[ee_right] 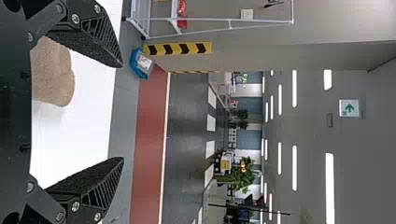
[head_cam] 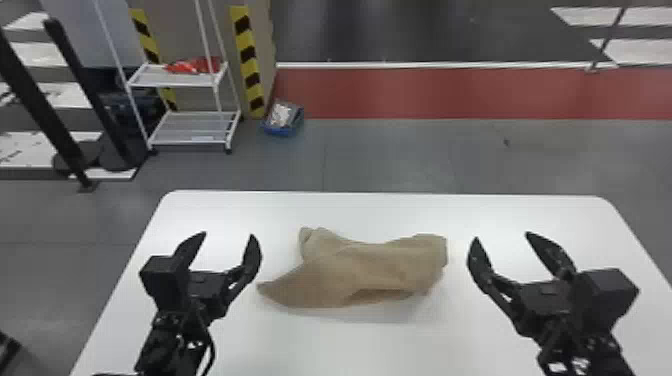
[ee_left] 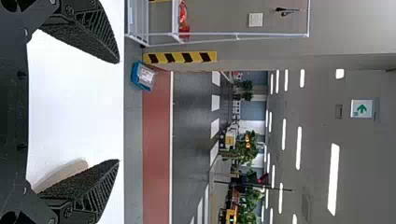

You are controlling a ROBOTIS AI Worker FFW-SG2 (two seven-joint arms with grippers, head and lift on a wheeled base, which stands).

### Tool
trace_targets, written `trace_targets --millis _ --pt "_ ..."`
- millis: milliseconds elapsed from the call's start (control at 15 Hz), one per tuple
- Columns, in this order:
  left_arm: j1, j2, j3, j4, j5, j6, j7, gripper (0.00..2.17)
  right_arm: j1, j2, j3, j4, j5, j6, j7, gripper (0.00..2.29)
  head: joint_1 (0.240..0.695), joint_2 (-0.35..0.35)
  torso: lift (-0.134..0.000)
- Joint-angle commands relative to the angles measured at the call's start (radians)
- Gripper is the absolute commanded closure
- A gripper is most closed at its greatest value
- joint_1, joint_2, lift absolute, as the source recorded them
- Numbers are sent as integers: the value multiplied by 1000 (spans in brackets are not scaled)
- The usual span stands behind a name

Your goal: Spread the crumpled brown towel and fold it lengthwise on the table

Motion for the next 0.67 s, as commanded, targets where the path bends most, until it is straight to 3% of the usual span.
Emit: trace_targets --millis 0,267,600 --pt "-13 0 -21 63 -4 -39 -2 154 -3 -5 -15 78 17 -32 2 215 695 23 0" --pt "-40 0 -61 187 -19 -125 -12 218 -2 -8 -44 188 27 -115 40 218 695 -14 0" --pt "-48 0 -53 227 1 -116 -66 326 36 -8 -110 155 4 -164 54 218 695 -55 0"
